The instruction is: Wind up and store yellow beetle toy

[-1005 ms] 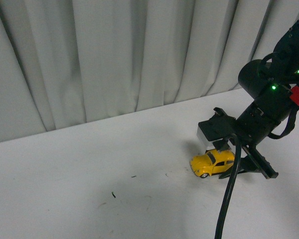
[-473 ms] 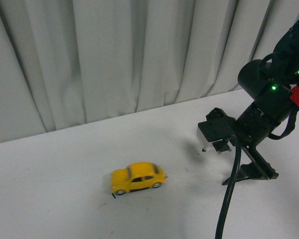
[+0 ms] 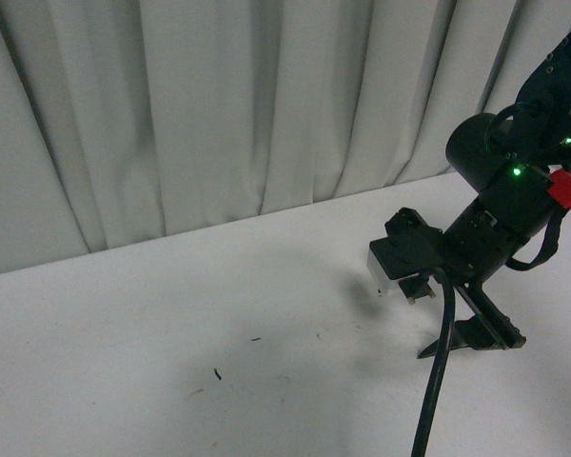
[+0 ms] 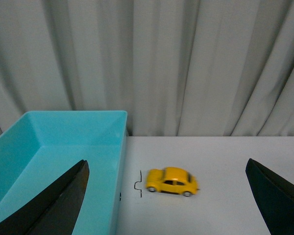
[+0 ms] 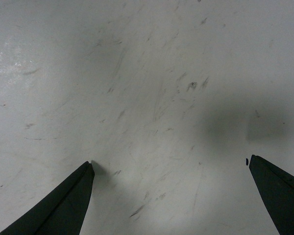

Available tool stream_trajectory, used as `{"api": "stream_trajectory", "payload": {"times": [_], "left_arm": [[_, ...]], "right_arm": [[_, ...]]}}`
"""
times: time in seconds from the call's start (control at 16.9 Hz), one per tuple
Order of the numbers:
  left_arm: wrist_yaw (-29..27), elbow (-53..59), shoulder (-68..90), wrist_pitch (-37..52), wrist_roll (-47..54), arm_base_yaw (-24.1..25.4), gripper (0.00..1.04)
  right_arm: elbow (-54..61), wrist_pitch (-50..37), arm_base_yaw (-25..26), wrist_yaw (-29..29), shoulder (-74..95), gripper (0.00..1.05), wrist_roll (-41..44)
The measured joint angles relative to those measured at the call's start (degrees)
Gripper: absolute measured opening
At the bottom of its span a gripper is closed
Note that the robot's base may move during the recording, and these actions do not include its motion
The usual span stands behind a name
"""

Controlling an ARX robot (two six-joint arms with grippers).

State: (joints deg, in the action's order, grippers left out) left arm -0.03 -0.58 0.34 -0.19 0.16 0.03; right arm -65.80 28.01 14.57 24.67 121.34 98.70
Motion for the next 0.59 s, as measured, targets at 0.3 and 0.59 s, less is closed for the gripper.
{"api": "stream_trajectory", "payload": {"times": [0.3, 0.59], "left_arm": [[0.0, 0.0, 0.0, 0.0, 0.0, 0.0, 0.98], [0.0, 0.0, 0.0, 0.0, 0.0, 0.0, 0.98]], "right_arm": [[0.7, -1.2, 0.0, 1.7, -8.6, 0.98, 0.4], [1.4, -10.8, -0.6, 4.9, -22.0, 0.98, -2.9]]}}
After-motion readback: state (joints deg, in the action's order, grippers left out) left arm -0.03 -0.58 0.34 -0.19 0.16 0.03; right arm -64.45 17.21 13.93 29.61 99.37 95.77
